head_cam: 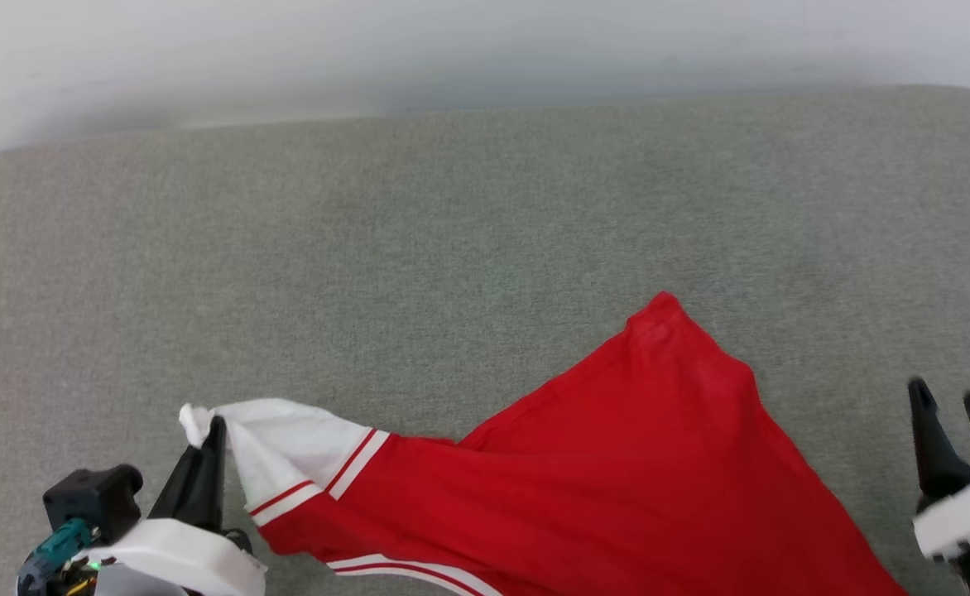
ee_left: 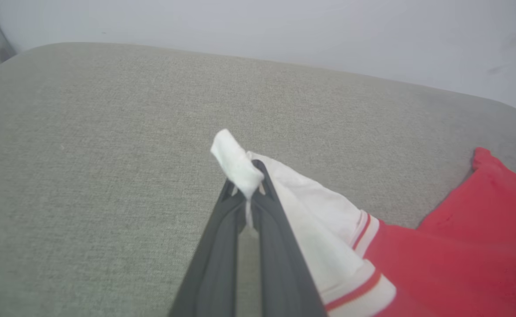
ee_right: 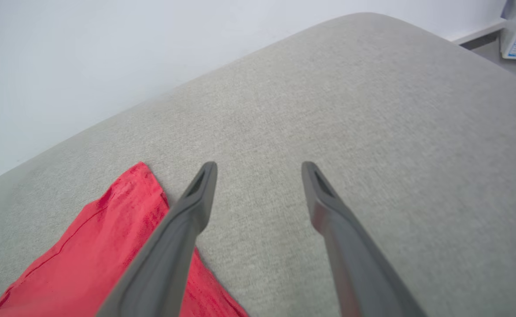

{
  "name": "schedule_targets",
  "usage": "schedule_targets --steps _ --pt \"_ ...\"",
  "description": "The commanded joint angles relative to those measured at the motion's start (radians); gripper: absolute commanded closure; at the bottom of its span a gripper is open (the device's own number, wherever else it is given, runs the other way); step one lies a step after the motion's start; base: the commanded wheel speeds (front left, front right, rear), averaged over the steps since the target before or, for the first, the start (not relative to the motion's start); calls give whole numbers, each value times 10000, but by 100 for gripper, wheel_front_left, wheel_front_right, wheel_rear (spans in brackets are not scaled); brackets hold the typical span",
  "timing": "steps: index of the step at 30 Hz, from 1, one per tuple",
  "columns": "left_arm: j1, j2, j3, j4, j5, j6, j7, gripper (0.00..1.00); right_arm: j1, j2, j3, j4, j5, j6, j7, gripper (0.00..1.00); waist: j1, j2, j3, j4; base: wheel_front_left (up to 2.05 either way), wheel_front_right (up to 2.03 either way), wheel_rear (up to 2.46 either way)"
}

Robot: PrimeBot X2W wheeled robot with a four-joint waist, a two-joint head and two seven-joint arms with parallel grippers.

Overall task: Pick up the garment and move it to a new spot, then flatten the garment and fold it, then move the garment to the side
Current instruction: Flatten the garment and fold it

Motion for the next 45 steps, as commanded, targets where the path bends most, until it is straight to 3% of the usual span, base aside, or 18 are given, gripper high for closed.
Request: schedule_targets --steps 1,4,6,13,17,20,22,23,24,29,35,45 --pt "-226 -28 -46 -122 70 48 -4 100 -419 -168 225 136 -187 -2 -148 0 1 -1 235 147 0 0 0" --pt "-557 -96 -160 -357 188 50 -32 100 -1534 -722 866 437 -276 -2 26 0 1 -1 620 368 0 0 0" --pt "-782 -181 -277 -463 254 23 -76 100 -2170 -1161 1457 719 -128 -2 708 0 1 -1 884 561 0 0 0" --pt "-1718 -610 -714 -334 389 -205 -365 100 -4426 -2837 3105 767 377 -2 5081 0 1 -1 1773 1365 0 0 0" --pt "-2090 -848 -915 -43 422 -370 -618 100 -5232 -3216 3902 649 606 -2 7132 0 1 -1 2089 1729 0 0 0" --pt "-2330 -992 -1026 134 425 -473 -780 100 -5541 -3298 4423 800 726 -2 7988 0 1 -1 2257 1974 0 0 0" --pt "-2554 -1140 -1118 328 417 -582 -942 100 -5490 -3242 4907 1619 986 -3 8667 0 1 -1 2409 2161 0 0 0" --pt "-2634 -1174 -1142 488 387 -617 -1043 100 -5032 -3141 5333 2564 1259 -5 9348 26 1 -1 2442 2257 0 0 0" --pt "-2640 -1173 -1143 522 379 -629 -1066 100 -4987 -3143 5397 2708 1277 -5 9418 98 1 -1 2434 2272 0 0 0" --pt "-2661 -1078 -1101 683 330 -631 -1015 100 -5215 -3077 5446 2836 1414 -3 9008 100 1 -1 2213 2241 0 0 0" --pt "-3026 -668 -768 664 353 -557 -891 100 -6136 -3045 5330 2469 1229 -2 7530 100 1 -1 1606 1841 0 0 0" --pt "-5632 167 -63 1675 -114 -914 190 100 -7395 -2565 5168 3286 312 -3 5034 100 1 -1 660 606 0 0 0"
